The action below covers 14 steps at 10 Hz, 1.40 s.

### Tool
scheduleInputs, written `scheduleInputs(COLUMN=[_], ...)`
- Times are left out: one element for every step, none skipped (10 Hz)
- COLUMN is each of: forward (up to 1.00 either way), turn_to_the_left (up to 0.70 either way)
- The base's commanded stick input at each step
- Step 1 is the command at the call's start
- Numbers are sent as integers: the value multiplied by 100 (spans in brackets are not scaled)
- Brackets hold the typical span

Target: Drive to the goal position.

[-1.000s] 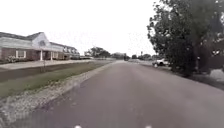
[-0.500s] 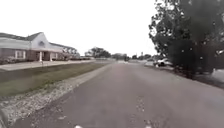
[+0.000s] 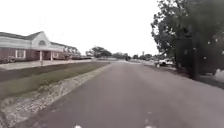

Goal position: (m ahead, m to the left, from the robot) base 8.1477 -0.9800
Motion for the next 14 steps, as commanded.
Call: scheduleInputs(forward=[70,70,70,70,70,70,70,70,70,70,70,70,70,70], turn_to_the_left=[0,0,0,0,0,0,0,0,0,-17,-35,-35,-35,-35])
